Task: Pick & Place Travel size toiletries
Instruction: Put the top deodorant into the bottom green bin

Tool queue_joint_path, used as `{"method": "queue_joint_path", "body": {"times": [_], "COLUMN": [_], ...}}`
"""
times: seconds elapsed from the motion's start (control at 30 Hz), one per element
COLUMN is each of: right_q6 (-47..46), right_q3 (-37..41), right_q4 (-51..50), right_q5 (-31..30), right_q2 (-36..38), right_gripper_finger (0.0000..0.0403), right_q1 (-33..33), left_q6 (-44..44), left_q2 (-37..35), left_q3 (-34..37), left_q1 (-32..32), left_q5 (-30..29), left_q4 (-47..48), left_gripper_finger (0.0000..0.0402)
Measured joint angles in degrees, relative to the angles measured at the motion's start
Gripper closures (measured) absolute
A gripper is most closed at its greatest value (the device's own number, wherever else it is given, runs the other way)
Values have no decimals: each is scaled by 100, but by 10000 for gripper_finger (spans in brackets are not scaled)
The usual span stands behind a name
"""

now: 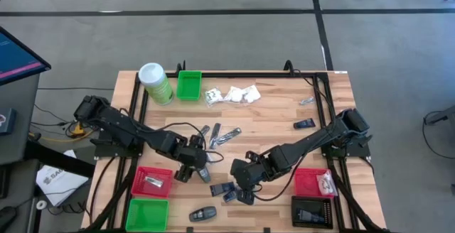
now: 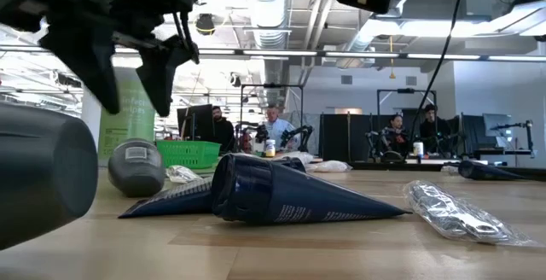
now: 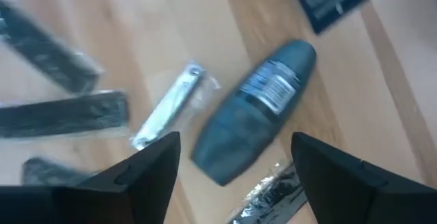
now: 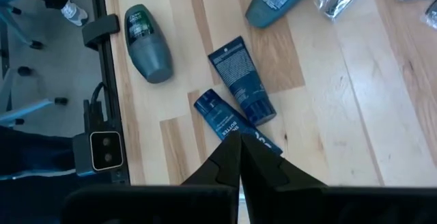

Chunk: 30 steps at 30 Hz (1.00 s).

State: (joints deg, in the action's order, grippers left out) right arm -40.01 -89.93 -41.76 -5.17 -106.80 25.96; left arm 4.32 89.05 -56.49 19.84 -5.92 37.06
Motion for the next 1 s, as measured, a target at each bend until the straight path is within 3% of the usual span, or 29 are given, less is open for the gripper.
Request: {"method": "queue_joint_path", "body": {"times": [0.33, 0.53, 1.0], "right_q6": [-151, -211, -313], "right_q3": [0, 0, 0], "right_q4": [0, 2, 0], "right_q5": [19, 20, 379], "right_q2": [0, 0, 0], "right_gripper_finger": [403, 403, 403], "right_q1": [6, 6, -80], "left_q6": [909, 941, 997], "left_q2": [534, 556, 560], "left_q3": [0, 0, 0], "left_q1": [-13, 1, 13], "left_q5": [-161, 337, 341], "left_q4": [16, -61, -205], "left_gripper_finger": [124, 123, 124]}}
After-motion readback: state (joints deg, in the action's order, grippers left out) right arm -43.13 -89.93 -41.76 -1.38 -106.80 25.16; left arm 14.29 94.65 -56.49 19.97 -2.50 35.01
